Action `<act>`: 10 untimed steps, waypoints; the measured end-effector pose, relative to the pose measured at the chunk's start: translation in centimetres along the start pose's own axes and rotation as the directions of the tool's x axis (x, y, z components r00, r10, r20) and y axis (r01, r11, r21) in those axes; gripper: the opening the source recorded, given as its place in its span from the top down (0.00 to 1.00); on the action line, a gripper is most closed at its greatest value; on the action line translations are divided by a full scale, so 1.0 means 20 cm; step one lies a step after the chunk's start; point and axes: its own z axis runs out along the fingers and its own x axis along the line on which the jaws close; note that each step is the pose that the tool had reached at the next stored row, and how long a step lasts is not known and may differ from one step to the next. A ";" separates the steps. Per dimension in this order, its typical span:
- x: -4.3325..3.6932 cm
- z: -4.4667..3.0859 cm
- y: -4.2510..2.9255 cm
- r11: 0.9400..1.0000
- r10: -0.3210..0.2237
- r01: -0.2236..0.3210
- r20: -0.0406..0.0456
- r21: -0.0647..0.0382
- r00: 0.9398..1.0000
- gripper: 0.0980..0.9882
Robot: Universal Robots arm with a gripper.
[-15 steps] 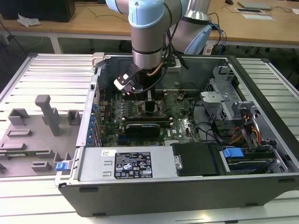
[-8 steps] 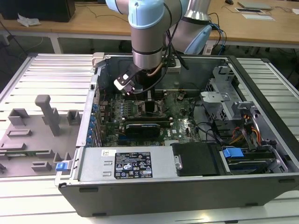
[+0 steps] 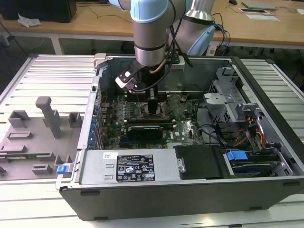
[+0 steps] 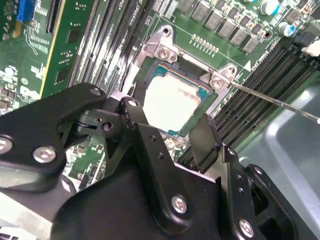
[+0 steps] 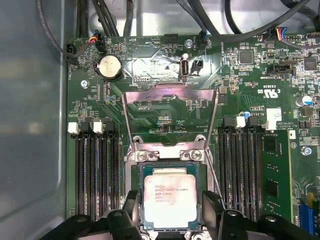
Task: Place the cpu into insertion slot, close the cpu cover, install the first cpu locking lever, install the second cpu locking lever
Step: 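Place the cpu into insertion slot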
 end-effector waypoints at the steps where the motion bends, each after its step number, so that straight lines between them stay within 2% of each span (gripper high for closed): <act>1: 0.000 0.000 0.000 1.000 0.000 0.000 0.000 0.000 1.000 0.43; 2: 0.000 -0.001 0.000 1.000 0.000 0.000 0.000 0.000 1.000 0.43; 6: 0.000 -0.001 0.000 1.000 0.000 0.000 0.000 0.000 1.000 0.71; 7: 0.000 -0.002 0.000 1.000 0.000 0.000 0.000 0.000 1.000 0.71; 9: 0.000 -0.002 0.000 1.000 0.000 0.000 0.000 0.000 1.000 0.85; 10: 0.000 -0.002 0.000 1.000 0.000 0.000 0.000 0.000 1.000 0.98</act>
